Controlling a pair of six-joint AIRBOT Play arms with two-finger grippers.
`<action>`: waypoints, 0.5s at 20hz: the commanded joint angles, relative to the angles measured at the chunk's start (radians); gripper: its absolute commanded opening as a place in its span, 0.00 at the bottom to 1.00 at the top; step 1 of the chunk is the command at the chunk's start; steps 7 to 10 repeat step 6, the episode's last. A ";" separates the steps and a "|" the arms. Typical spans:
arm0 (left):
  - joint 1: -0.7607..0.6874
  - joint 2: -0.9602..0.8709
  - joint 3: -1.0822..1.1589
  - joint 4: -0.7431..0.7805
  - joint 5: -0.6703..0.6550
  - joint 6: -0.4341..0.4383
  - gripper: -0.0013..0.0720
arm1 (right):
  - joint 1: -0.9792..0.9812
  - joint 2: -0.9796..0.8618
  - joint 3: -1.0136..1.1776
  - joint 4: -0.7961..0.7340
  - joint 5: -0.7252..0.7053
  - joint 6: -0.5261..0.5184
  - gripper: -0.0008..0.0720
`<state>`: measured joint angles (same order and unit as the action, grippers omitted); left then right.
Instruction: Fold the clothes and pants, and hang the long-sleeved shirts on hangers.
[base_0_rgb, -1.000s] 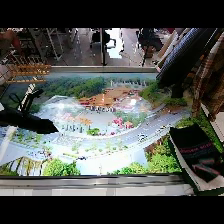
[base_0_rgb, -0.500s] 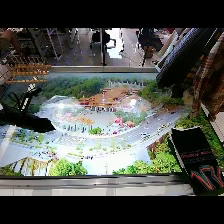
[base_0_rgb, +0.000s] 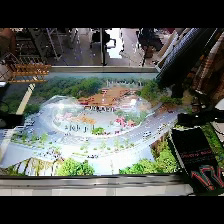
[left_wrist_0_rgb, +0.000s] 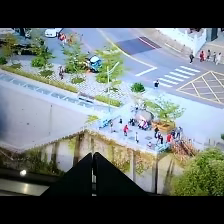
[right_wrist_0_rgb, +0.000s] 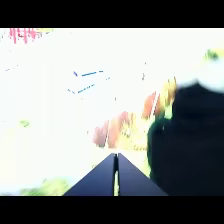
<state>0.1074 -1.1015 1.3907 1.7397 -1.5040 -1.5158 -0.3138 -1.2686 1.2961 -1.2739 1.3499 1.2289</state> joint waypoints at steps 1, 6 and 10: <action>0.001 0.008 0.005 0.063 0.001 -0.033 0.03 | 0.137 0.002 0.003 -0.148 -0.200 -0.019 0.03; 0.001 0.008 0.005 0.063 0.001 -0.033 0.03 | 0.137 0.002 0.003 -0.143 -0.335 -0.019 0.03; 0.001 0.008 0.005 0.063 0.001 -0.033 0.03 | 0.137 0.002 0.003 -0.143 -0.335 -0.019 0.03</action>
